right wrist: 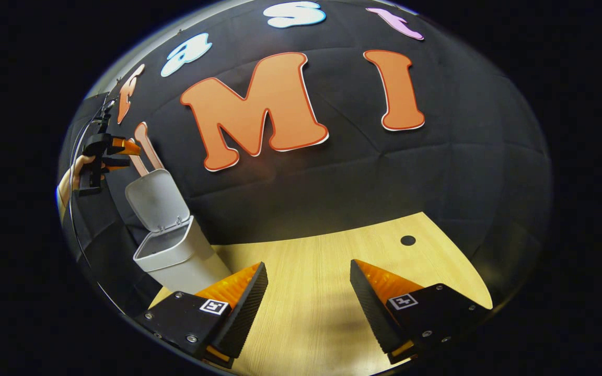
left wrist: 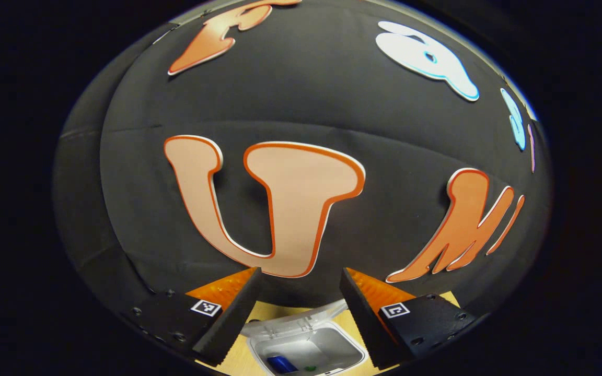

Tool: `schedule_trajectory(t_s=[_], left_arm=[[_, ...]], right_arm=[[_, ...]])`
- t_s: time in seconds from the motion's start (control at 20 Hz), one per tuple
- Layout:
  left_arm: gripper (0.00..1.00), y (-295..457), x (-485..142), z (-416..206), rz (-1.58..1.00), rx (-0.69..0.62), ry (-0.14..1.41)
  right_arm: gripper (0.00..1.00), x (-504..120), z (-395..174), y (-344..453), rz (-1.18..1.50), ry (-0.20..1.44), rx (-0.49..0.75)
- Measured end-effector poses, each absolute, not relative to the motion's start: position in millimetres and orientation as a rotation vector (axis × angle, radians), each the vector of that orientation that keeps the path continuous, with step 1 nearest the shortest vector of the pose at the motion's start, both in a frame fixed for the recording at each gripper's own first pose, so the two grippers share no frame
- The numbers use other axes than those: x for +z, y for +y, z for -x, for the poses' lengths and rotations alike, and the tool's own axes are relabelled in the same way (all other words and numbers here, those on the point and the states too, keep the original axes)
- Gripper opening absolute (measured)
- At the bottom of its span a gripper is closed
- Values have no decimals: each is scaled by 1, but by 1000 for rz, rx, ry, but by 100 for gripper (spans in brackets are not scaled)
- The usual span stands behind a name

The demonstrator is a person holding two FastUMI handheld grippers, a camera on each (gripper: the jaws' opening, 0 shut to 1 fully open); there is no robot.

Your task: Press the lid of the desktop garbage bin to open it, pick up the crumpled paper on the desktop and throw it into the bin, then pick up the pop can on the desktop and drop it into the bin, and finally close the garbage bin lid.

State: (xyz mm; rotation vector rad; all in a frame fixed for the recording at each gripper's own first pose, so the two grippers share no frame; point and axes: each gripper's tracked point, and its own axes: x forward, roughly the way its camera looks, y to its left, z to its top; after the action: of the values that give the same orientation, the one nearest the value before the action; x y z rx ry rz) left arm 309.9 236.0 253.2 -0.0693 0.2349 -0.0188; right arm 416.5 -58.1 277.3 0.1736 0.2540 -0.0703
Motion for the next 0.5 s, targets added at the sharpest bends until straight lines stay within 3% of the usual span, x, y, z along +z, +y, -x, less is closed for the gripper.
schedule_trajectory(t_s=[0.5], left_arm=[[94,240,208,-341,-86,-26,406]], right_arm=[[95,262,-419,-64,-158,294,-99]])
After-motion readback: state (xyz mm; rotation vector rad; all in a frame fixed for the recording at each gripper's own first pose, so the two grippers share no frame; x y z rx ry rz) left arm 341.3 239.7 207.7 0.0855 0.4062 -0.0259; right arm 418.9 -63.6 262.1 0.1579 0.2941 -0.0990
